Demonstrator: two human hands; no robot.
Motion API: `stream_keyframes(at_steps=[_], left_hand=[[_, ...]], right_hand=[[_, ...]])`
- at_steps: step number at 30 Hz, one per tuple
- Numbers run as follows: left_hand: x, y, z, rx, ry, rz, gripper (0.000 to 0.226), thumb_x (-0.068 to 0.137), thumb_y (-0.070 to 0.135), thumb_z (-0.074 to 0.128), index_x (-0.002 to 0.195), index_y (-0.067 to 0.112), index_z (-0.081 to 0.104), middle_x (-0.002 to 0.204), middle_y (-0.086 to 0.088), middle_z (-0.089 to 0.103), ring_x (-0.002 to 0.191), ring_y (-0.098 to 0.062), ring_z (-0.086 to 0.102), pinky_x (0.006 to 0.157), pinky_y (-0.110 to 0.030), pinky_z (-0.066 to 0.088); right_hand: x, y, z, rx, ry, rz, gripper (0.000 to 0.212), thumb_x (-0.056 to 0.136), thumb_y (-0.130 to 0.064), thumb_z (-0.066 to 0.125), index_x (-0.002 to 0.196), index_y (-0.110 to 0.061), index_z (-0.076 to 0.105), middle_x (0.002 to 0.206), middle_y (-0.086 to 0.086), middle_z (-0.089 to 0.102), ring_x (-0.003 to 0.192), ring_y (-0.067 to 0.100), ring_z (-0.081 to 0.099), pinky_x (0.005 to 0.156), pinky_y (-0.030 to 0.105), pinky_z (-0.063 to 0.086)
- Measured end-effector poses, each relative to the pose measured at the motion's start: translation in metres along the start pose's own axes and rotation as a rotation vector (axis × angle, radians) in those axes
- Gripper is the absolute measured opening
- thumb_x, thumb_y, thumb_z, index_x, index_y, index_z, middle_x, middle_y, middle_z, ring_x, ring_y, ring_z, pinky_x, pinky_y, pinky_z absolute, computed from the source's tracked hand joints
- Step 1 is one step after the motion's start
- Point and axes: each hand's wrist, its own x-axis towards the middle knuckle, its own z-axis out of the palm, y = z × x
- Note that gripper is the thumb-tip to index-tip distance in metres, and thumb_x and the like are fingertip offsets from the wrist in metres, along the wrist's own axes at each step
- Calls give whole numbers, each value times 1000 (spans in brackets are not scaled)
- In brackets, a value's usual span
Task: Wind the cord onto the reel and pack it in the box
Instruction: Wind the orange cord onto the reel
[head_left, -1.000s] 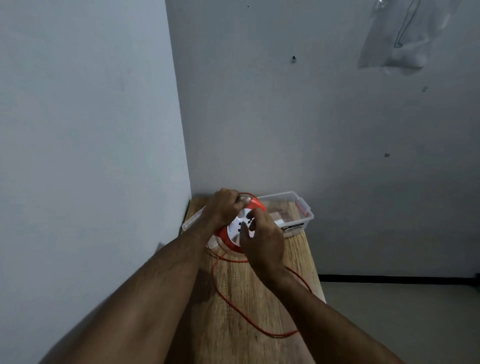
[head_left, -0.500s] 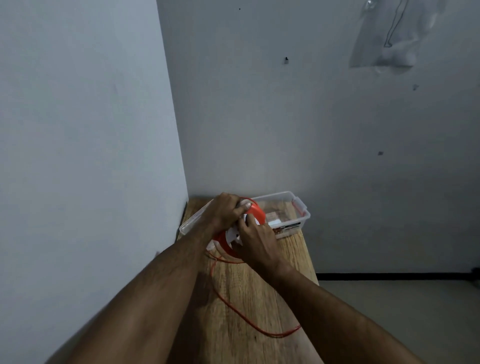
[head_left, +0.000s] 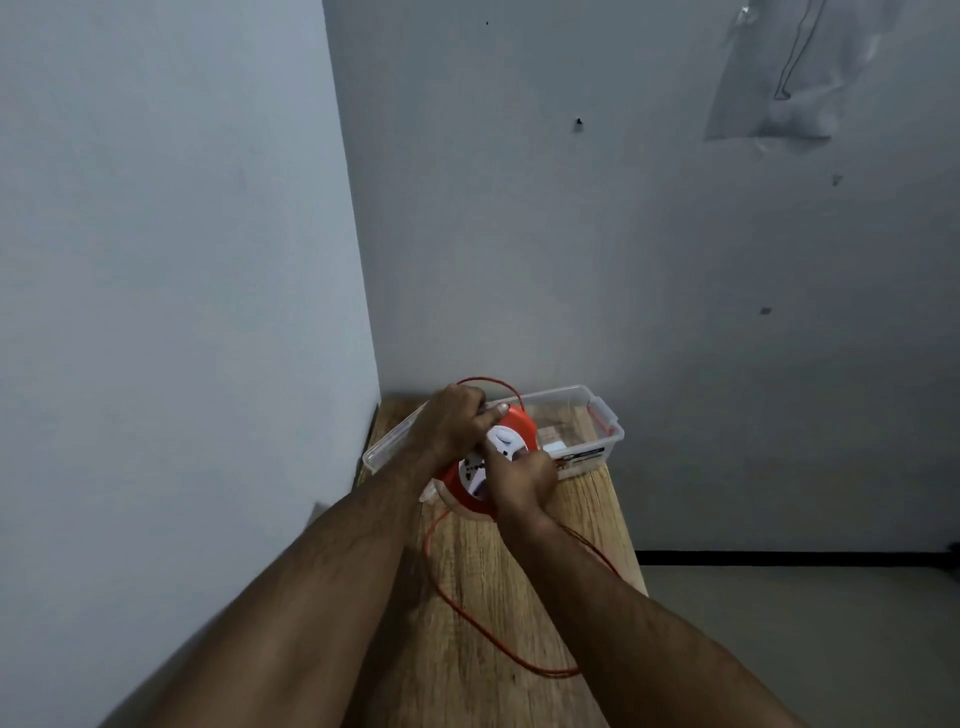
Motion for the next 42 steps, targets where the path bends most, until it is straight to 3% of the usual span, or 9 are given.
stream_keyframes(at_steps=[4,8,10,13,15,18,25,33,42], left_hand=[[-1,3,3,17,-5,-6,39,98,44,56,70,16,52,69,3,51,61,-10,44,50,-17,20],[0,-2,5,-26,-3,-12,39,99,42,55,73,13,60,70,2,57,58,-7,47,52,-16,25],[2,-7,7,-81,0,-33,41,99,41,54,75,9,66,72,-3,65,61,-11,53,55,-21,33],[7,-16,9,-108,-10,-45,45,97,46,53,72,11,64,71,-4,67,63,-15,59,62,-25,39],[9,-21,9,-106,-25,-41,44,96,48,53,70,14,64,67,0,64,61,-13,59,61,-24,39],[10,-24,10,-117,-34,-23,46,97,48,52,73,11,66,68,-1,65,62,-13,60,62,-25,40],[5,-11,6,-76,-90,28,35,98,44,55,72,21,59,68,6,58,57,-3,53,55,-18,32],[6,-8,3,-4,-79,62,39,97,44,57,82,9,69,75,-2,64,65,-14,56,55,-21,29],[7,-8,1,-45,-46,25,41,97,44,55,71,14,62,70,-2,63,61,-13,54,52,-23,28]], right_hand=[[16,0,12,566,-87,591,130,45,-51,100,151,-19,32,148,12,49,130,41,53,96,55,52],[20,-1,14,578,-80,610,104,71,-37,92,151,-20,29,144,18,50,122,43,59,94,55,57],[7,-7,0,364,-29,367,69,79,-27,87,135,-15,48,127,15,62,108,36,68,89,52,60],[-10,-7,-21,-235,-25,-516,25,87,-23,78,106,-20,62,106,2,71,92,13,69,82,35,61],[-3,1,-37,-724,-165,-1068,36,84,-23,79,116,-21,62,119,2,65,110,17,63,93,40,55],[16,10,-51,-1229,-391,-1373,63,77,-21,83,134,-26,57,148,13,44,141,34,40,112,63,36],[19,-4,-51,-1400,-421,-1391,61,78,-38,86,132,-33,60,151,11,39,143,33,36,113,63,34],[20,1,-47,-1280,-347,-1362,70,70,-47,87,133,-32,61,137,11,50,126,31,53,104,58,45],[2,1,-34,-692,-140,-903,53,74,-45,80,122,-24,70,107,-2,76,92,15,72,88,31,59]])
